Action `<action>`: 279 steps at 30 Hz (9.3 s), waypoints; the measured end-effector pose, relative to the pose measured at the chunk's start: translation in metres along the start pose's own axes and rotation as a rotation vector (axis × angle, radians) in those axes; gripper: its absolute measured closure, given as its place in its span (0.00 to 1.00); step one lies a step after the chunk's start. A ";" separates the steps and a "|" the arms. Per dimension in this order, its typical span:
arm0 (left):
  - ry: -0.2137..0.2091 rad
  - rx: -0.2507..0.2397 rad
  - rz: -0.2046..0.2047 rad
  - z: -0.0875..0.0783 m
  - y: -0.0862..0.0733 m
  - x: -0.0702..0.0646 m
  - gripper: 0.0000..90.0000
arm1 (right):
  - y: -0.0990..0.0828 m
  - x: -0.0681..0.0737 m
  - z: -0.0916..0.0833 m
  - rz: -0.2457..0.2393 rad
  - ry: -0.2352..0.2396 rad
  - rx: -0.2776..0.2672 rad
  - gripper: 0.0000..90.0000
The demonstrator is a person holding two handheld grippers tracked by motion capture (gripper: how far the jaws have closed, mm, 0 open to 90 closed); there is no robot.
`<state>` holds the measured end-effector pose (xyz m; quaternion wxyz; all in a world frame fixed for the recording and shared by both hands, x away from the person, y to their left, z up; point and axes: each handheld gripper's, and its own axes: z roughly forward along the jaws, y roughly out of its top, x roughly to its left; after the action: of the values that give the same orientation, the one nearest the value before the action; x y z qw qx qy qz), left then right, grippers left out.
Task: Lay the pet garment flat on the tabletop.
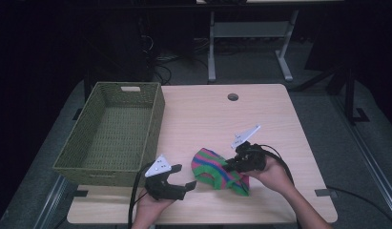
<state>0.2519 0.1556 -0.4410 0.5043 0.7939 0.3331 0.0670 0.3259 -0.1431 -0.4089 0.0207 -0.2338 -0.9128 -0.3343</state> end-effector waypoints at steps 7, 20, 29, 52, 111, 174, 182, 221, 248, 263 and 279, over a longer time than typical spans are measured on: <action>-0.002 0.001 0.000 0.000 0.000 0.000 0.17 | -0.005 -0.001 0.016 0.007 0.018 0.015 0.84; -0.004 0.005 0.003 0.001 0.000 -0.001 0.17 | -0.010 0.000 0.024 0.024 0.029 0.024 0.81; -0.005 0.008 0.003 0.002 0.000 -0.002 0.17 | -0.012 -0.002 0.028 0.004 0.030 0.041 0.69; -0.006 0.003 0.004 0.001 0.000 -0.002 0.17 | -0.014 0.039 0.011 -0.125 0.091 0.019 0.47; -0.044 -0.023 -0.019 0.003 0.002 -0.001 0.17 | -0.027 0.049 0.041 -0.163 0.108 0.016 0.94; -0.153 -0.040 0.038 0.036 0.010 0.019 0.23 | 0.010 0.007 -0.066 -0.072 0.105 -0.225 0.94; -0.178 -0.038 0.033 0.048 0.012 0.026 0.32 | 0.010 0.005 -0.067 -0.071 0.105 -0.228 0.94; -0.150 -0.024 0.118 0.038 0.070 0.019 0.91 | -0.009 -0.015 -0.081 -0.012 0.038 -0.220 0.94; -0.091 0.032 0.022 0.068 0.075 0.050 0.89 | 0.004 -0.051 -0.063 0.040 -0.039 -0.176 0.94; -0.023 0.005 -0.016 0.080 0.080 0.059 0.90 | 0.017 -0.074 -0.056 0.078 -0.119 -0.172 0.94; -0.009 -0.010 -0.055 0.084 0.080 0.064 0.90 | 0.030 -0.097 -0.046 0.116 -0.153 -0.159 0.94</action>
<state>0.3753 0.1093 -0.4286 0.5114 0.7822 0.3523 0.0510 0.4201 -0.1916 -0.3735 -0.0485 -0.3118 -0.8672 -0.3851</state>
